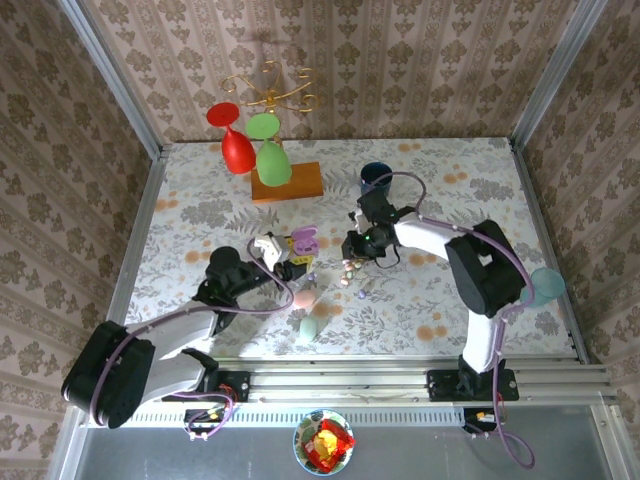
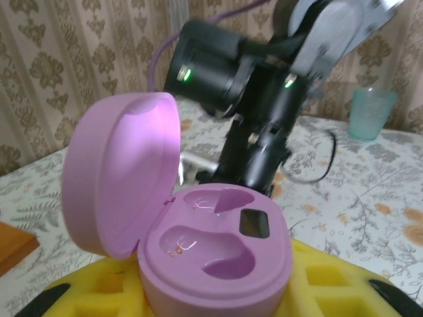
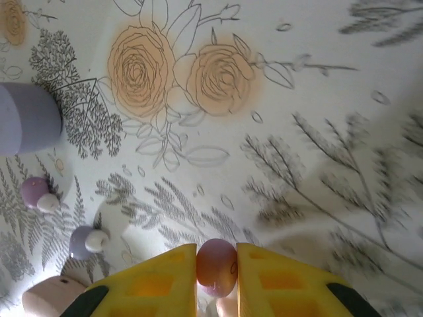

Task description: Insert the wireless bluetooth earbuds into the charging case

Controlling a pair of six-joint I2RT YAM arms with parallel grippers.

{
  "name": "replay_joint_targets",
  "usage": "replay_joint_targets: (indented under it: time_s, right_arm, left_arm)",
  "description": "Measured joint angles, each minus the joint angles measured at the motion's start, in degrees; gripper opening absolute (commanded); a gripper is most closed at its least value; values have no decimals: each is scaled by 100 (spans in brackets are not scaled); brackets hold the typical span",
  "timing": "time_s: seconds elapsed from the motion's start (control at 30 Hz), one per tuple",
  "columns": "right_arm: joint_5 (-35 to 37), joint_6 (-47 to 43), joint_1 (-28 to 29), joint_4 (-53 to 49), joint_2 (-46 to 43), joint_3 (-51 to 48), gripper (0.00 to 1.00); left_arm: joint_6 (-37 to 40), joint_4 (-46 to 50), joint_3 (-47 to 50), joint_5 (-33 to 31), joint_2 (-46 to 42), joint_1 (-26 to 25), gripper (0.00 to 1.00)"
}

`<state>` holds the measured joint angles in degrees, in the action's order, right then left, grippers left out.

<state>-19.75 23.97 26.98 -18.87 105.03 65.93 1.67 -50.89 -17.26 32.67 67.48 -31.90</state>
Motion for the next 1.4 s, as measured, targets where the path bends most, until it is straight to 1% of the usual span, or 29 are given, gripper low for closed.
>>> replay_joint_targets:
  time_s: [0.23,0.4,0.6,0.73,0.9,1.1,1.4]
  right_arm:
    - [446,-763,-20,352,-1156,-483,21]
    - [623,-1331,17,503,-1720,-581,22]
    - [756,-2155,400,605,-2212,-632,21]
    - [754,-2643,734,601,-2297,-619,21]
    - [713,-2979,1058,575,-2295,-439,20]
    - [686,-3123,1309,586,-2232,-166,20]
    - [684,-3268,1495,490,-1888,-35,20]
  left_arm:
    - [39,-13,0,-83,365,0,32]
    - [42,-28,-2,-72,577,0,32]
    - [96,-52,-7,11,715,2,32]
    - [140,-55,-9,85,748,0,31]
    - [175,-63,-26,164,748,0,31]
    - [199,-101,-76,208,748,2,31]
    - [201,-138,-76,223,741,4,31]
